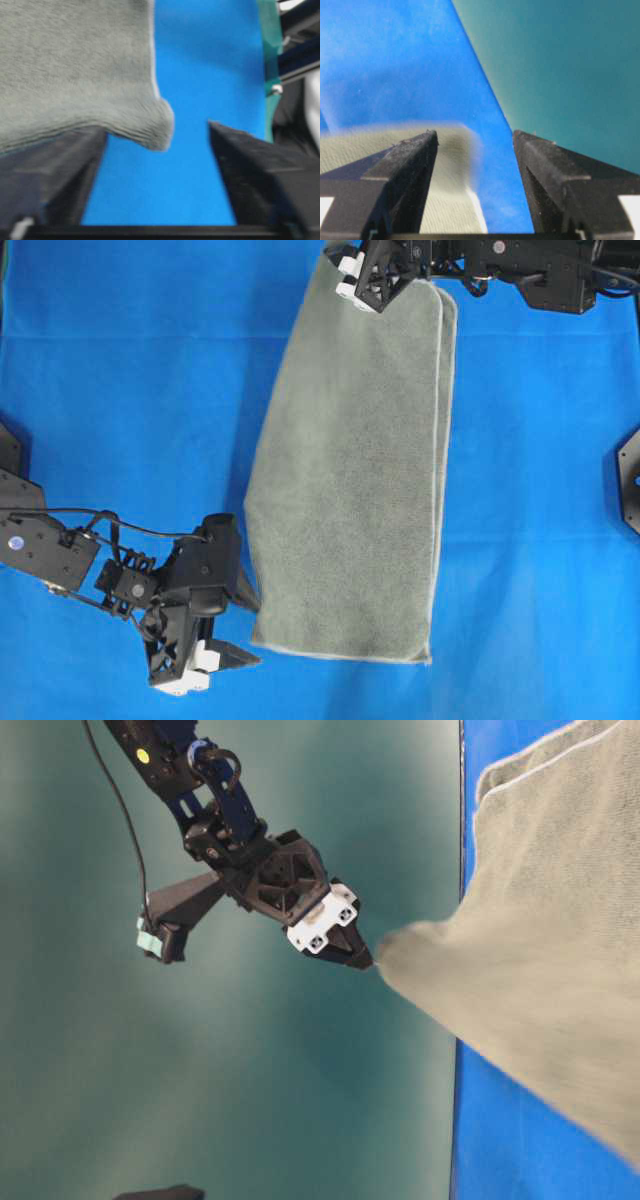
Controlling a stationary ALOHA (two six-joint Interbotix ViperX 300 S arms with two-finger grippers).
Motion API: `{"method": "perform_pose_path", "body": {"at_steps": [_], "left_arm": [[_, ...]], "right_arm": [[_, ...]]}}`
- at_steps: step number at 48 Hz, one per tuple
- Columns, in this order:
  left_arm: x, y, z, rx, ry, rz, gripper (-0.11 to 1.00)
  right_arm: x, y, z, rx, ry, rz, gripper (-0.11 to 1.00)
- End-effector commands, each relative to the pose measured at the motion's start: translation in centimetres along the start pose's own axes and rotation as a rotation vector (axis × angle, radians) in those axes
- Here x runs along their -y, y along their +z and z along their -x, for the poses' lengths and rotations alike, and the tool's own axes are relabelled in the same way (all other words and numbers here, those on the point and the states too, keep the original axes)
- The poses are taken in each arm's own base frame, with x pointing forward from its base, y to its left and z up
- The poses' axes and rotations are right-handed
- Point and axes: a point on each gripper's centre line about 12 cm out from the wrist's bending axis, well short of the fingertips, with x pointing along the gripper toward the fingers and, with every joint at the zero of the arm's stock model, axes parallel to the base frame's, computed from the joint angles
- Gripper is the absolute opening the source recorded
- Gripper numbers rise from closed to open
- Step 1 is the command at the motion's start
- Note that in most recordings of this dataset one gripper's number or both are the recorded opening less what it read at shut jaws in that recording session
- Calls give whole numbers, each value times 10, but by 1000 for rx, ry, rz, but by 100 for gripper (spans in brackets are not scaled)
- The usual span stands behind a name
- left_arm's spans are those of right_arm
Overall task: Fold a large towel.
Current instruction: 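Swing the left gripper down and lay the towel lengthwise, folded in half, then release the towel and move both grippers to its top edge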
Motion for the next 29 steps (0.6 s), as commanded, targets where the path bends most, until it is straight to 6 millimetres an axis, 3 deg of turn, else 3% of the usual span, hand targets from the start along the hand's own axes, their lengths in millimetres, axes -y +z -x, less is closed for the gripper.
{"method": "perform_pose_path", "body": {"at_steps": [1, 4, 9, 18, 24, 29], "left_arm": [[7, 14, 12, 34, -18, -4, 83], [9, 18, 19, 29, -15, -5, 88], [10, 25, 34, 18, -6, -6, 86], [9, 48, 78, 77, -1, -88, 86], [-11, 63, 104, 154, 45, -192, 86], [-41, 75, 122, 236, 128, -266, 86]], "right_arm": [[3, 16, 21, 59, -2, 0, 62], [1, 16, 32, 70, 4, 2, 62], [-6, 12, 56, 91, 22, 11, 62], [-13, -1, 107, 160, 69, -5, 62], [-14, -17, 144, 233, 117, -65, 62], [-14, -31, 169, 282, 143, -109, 62]]}}
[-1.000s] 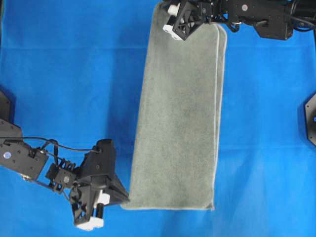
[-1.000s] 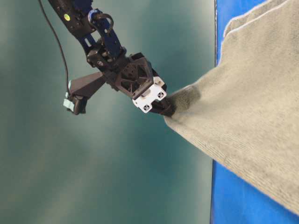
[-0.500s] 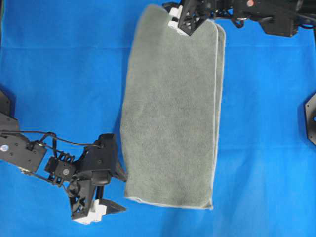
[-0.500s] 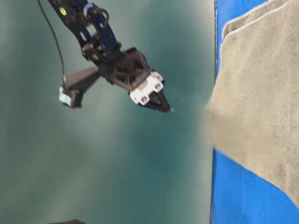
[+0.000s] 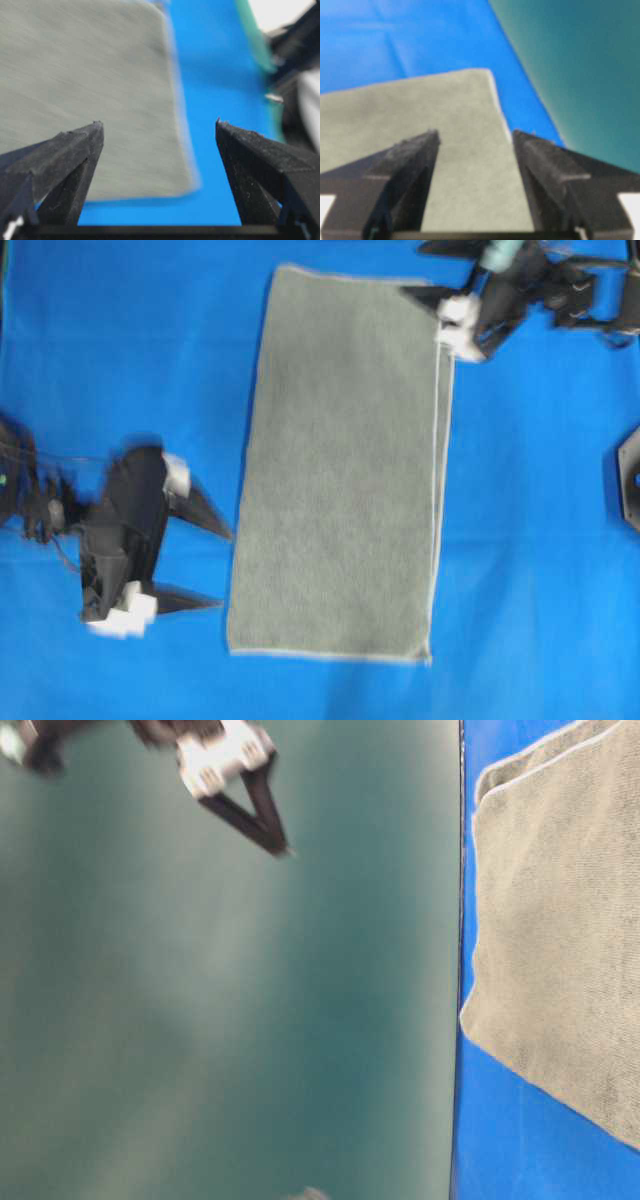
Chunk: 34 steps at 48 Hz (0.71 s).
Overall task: Fold a large towel.
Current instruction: 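Release the towel and move both grippers to its top edge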
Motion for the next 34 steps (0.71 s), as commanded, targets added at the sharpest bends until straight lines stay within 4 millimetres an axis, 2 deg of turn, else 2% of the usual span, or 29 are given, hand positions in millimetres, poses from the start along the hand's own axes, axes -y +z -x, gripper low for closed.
{"method": "perform_pose_path", "body": {"at_steps": [1, 5, 9, 13, 19, 26, 34], "left_arm": [[-26, 15, 15, 92, 71, -36, 86], [-60, 24, 28, 181, 173, -55, 86], [-86, 29, 37, 250, 255, -49, 85], [-102, 33, 42, 305, 304, -40, 85], [-117, 37, 43, 328, 350, -38, 85], [-144, 32, 36, 301, 416, 0, 85], [-196, 14, 16, 231, 520, 75, 85]], "right_arm": [[-2, 3, 26, 75, 23, -33, 62], [-3, -4, 44, 107, 31, -69, 62], [-4, -11, 57, 134, 46, -100, 62], [-6, -16, 64, 155, 62, -124, 62], [-6, -17, 65, 149, 56, -133, 61], [6, -28, 45, 46, -9, -146, 61], [27, -44, 3, -114, -99, -167, 61]]}}
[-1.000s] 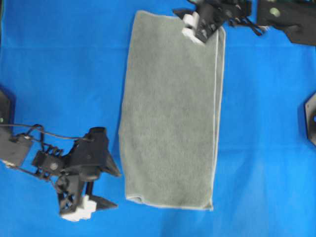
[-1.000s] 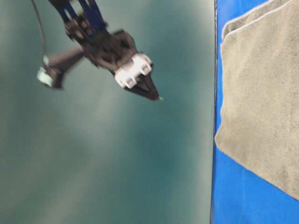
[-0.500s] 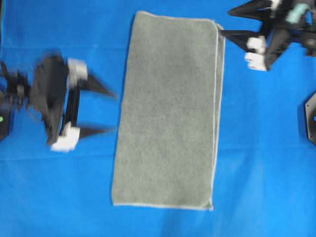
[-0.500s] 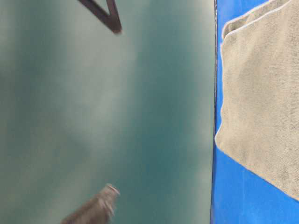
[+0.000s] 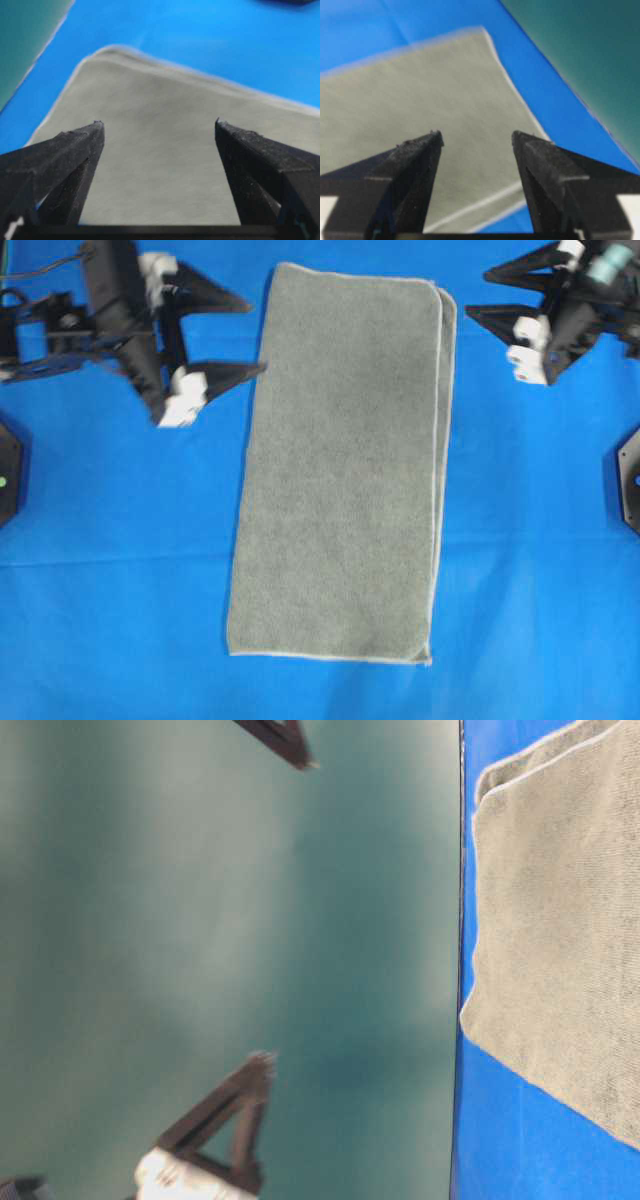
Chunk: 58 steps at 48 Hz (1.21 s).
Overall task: Fold a large towel.
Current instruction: 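Release the towel and move both grippers to its top edge, then grasp the top corners of the folded towel with both grippers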
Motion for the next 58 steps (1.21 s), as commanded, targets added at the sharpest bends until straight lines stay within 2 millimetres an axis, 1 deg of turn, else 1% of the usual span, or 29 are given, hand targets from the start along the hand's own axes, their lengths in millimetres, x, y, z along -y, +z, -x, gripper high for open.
{"method": "perform_pose_path", "body": {"at_steps": [1, 4, 9, 11, 18, 22, 28, 33, 39, 43, 46, 47, 48, 53, 55, 56, 58], "left_arm": [[-20, 1, -18, -4, 54, 24, 85], [-39, -12, -36, -50, 100, 44, 85], [-68, -31, -60, -106, 164, 73, 85], [-78, -40, -69, -126, 185, 85, 85], [-112, -74, -96, -171, 251, 125, 85], [-122, -89, -107, -172, 271, 136, 85], [-129, -105, -119, -177, 283, 142, 85], [-133, -117, -127, -198, 288, 147, 84], [-134, -126, -137, -219, 285, 151, 81], [-133, -127, -139, -237, 281, 152, 72], [-131, -129, -140, -262, 274, 152, 58], [-131, -129, -140, -270, 272, 151, 53], [-130, -129, -141, -276, 270, 152, 45], [-126, -129, -142, -311, 255, 132, 18], [-125, -128, -141, -318, 252, 130, 9], [-125, -127, -141, -318, 252, 130, 6], [-125, -123, -139, -317, 252, 128, 5]], "right_arm": [[10, 5, -22, -48, -42, -10, 61], [17, 2, -40, -99, -73, -13, 61], [30, -9, -68, -181, -112, -17, 61], [35, -17, -82, -217, -121, -19, 61], [42, -42, -113, -316, -129, -31, 61], [44, -55, -128, -362, -129, -30, 61], [50, -65, -141, -395, -137, -26, 61], [58, -64, -144, -396, -152, -16, 61], [68, -65, -143, -400, -171, -12, 61], [68, -68, -142, -406, -168, -1, 59], [66, -72, -140, -411, -157, 2, 54], [65, -73, -140, -409, -151, 2, 51], [65, -74, -140, -410, -148, 1, 46], [62, -76, -137, -397, -124, -2, 16], [61, -76, -136, -391, -116, -3, 6], [60, -76, -136, -389, -114, -4, 4], [60, -74, -135, -384, -113, -4, 4]]}}
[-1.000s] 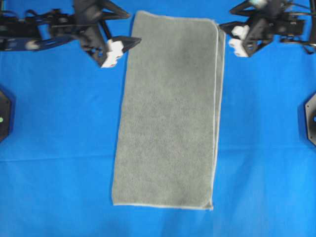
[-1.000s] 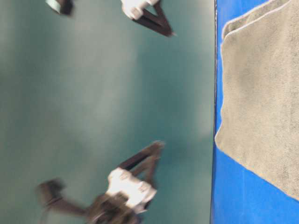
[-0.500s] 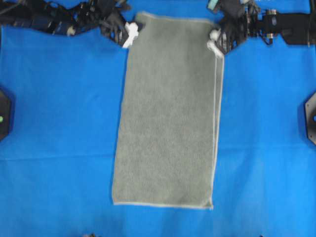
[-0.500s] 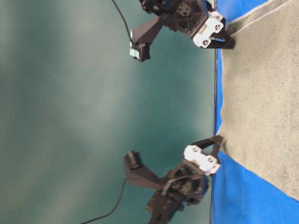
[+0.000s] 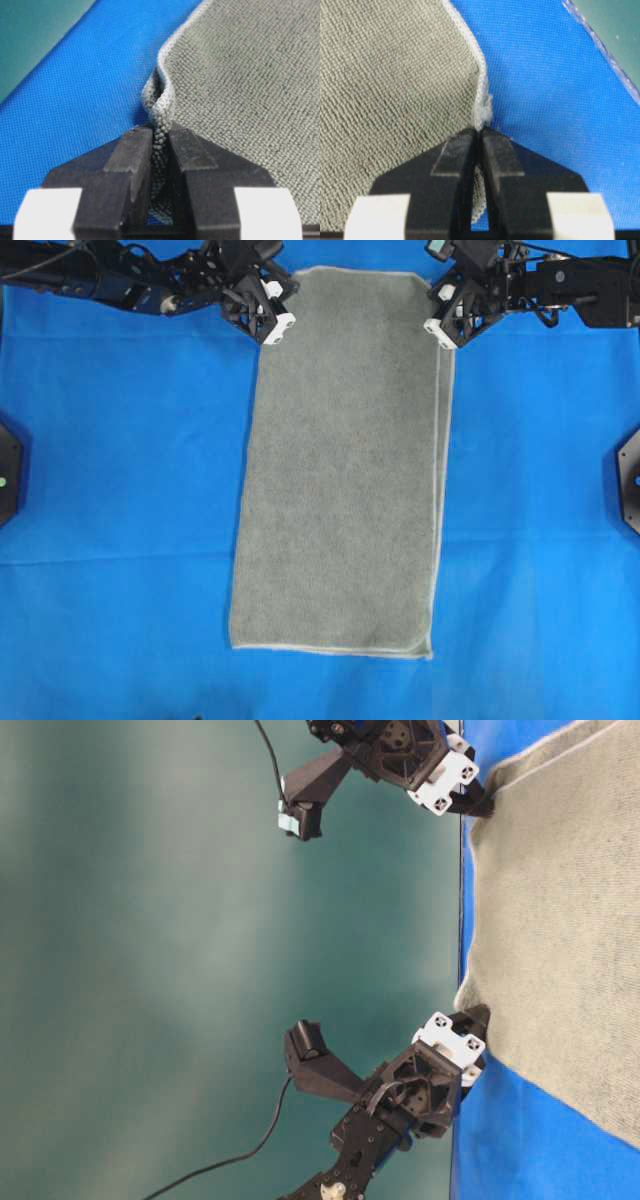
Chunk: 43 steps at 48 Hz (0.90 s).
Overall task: Fold a large towel.
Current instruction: 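Grasp the top corners of the folded towel with both grippers, then fold the top edge down onto the bottom edge with both grippers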
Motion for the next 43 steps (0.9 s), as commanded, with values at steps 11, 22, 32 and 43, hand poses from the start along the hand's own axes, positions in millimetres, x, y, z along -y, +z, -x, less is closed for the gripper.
{"method": "perform_pose_path", "body": {"at_steps": [11, 22, 32, 43], "left_arm": [[-9, 60, 45, 133, 15, -6, 5], [-20, 86, 74, 195, 40, -40, 5], [12, 77, 106, 159, -25, -90, 5], [70, 46, 155, 159, -163, -186, 5]], "right_arm": [[14, 29, 33, 86, -66, 13, 4], [23, 56, 61, 168, -114, 22, 4], [-1, 51, 96, 224, -81, 52, 4], [-62, 14, 140, 208, 12, 136, 4]]}}
